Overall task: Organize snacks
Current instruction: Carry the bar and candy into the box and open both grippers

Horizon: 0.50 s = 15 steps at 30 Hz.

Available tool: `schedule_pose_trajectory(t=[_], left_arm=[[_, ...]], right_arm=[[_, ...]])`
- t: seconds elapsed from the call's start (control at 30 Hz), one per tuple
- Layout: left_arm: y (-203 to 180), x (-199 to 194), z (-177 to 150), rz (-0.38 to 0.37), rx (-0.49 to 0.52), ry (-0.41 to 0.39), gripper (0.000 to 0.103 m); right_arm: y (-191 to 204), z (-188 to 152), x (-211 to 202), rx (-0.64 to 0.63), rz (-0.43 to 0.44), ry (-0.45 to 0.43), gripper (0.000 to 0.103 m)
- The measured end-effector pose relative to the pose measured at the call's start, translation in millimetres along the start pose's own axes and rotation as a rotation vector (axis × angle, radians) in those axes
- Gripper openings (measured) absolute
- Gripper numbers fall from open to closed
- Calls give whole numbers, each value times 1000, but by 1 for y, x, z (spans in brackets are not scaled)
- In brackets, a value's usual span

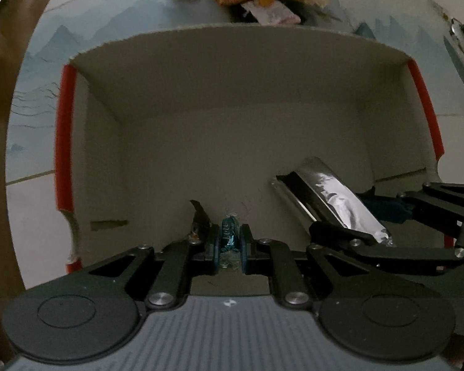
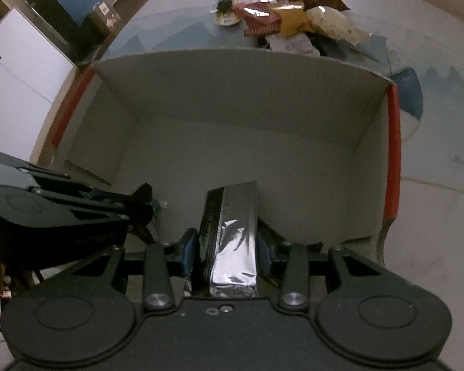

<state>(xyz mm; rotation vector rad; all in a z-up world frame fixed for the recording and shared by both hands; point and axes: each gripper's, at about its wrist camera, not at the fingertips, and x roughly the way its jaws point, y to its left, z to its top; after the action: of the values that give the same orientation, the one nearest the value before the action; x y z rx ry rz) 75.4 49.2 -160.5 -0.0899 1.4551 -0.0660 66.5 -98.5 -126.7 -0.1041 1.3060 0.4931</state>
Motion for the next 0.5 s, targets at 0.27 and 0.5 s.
schedule_pose_trajectory(t=[0.27,0.5], left_arm=[[-1,12,1,0,-1,23,12],[0,9,-1,1,10,3,12]], right_arm=[[-1,2,3,3,-20,15,40],[0,1,0,0,-7,8,40]])
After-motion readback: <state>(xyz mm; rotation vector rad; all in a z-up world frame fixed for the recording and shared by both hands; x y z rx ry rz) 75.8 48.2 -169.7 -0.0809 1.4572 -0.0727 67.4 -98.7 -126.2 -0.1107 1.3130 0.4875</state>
